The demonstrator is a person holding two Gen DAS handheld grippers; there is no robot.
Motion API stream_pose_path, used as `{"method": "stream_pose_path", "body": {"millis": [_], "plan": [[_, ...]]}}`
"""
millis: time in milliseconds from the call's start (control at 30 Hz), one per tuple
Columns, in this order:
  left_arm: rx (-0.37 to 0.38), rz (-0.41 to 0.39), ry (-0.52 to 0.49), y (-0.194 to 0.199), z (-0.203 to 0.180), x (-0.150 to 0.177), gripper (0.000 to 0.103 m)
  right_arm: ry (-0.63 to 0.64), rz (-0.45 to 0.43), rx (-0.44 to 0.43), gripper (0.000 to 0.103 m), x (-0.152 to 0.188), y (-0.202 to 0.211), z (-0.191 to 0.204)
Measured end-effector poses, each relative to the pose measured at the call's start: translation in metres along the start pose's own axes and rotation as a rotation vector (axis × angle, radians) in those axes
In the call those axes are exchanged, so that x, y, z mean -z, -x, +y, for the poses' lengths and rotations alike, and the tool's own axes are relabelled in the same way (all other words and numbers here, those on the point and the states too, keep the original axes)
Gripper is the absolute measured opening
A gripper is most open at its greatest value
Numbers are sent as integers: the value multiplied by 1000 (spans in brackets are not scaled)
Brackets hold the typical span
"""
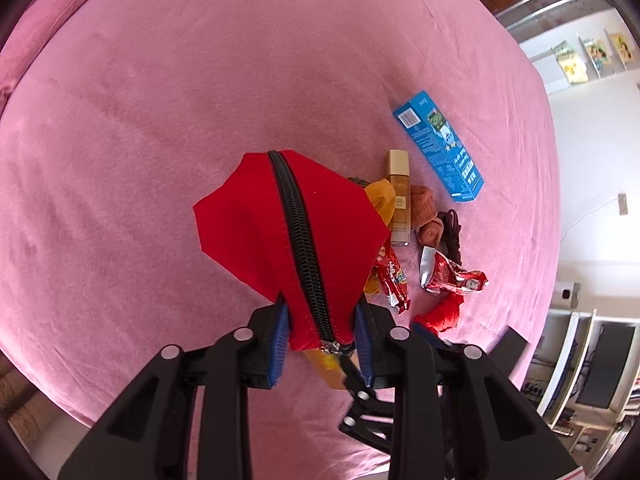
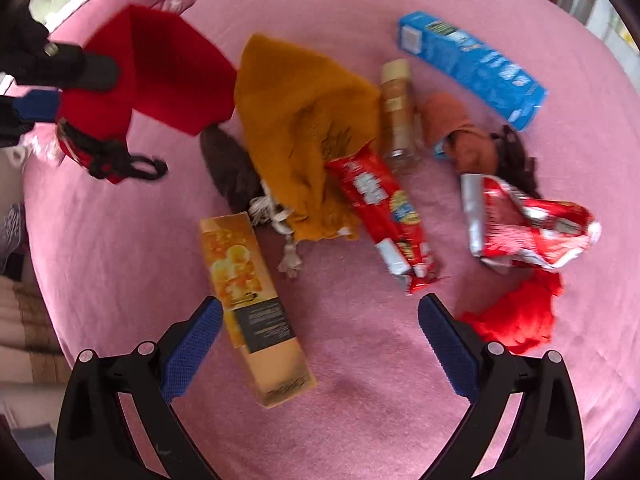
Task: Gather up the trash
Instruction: 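Grasp the red zippered pouch with the left tool while the right tool grasps the gold box, then carry the pouch and gold box to the yellow bin and release both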
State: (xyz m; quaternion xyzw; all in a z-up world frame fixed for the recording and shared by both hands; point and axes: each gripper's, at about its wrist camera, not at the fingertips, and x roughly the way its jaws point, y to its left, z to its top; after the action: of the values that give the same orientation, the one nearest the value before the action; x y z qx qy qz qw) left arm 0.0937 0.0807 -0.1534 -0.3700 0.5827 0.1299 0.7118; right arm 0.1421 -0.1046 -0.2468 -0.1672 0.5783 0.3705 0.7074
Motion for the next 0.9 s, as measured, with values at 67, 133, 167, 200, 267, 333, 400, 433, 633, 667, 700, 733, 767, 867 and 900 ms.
{"method": "stream_pose_path", "body": {"millis": [67, 133, 167, 200, 267, 333, 400, 433, 633, 667, 700, 733, 767, 867, 900], "plan": [[8, -7, 9, 4, 6, 4, 29, 36, 17, -27, 95, -3, -8, 5], [11, -7, 16, 6, 11, 8, 29, 71, 35, -48, 95, -6, -15, 11], [12, -10, 25, 7, 14, 9, 29, 88, 52, -56, 95, -8, -20, 14], [13, -13, 34, 8, 17, 11, 29, 99, 65, -64, 95, -9, -24, 16], [14, -19, 51, 11, 23, 14, 29, 104, 87, -84, 94, -11, -32, 20], [24, -26, 77, 15, 31, 19, 29, 105, 111, -98, 92, -11, -40, 24], [24, -33, 94, 20, 37, 25, 29, 117, 130, -87, 83, -9, -47, 30], [25, -35, 97, 22, 39, 27, 29, 128, 138, -67, 68, -7, -51, 33], [21, -27, 79, 31, 45, 46, 29, 94, 155, -11, 42, 7, -53, 40], [19, -24, 65, 32, 45, 49, 29, 66, 145, -18, 41, 9, -48, 40], [20, -17, 43, 34, 43, 52, 29, 41, 135, -18, 41, 11, -41, 38], [20, -9, 21, 34, 41, 55, 29, 19, 124, -14, 41, 12, -32, 36], [20, -3, -2, 35, 38, 57, 29, -8, 109, -14, 41, 13, -23, 35], [29, 22, -99, 38, 26, 68, 29, -107, 61, -16, 41, 20, 8, 28], [42, 32, -144, 40, 20, 73, 29, -144, 44, -19, 41, 28, 18, 25]]}}
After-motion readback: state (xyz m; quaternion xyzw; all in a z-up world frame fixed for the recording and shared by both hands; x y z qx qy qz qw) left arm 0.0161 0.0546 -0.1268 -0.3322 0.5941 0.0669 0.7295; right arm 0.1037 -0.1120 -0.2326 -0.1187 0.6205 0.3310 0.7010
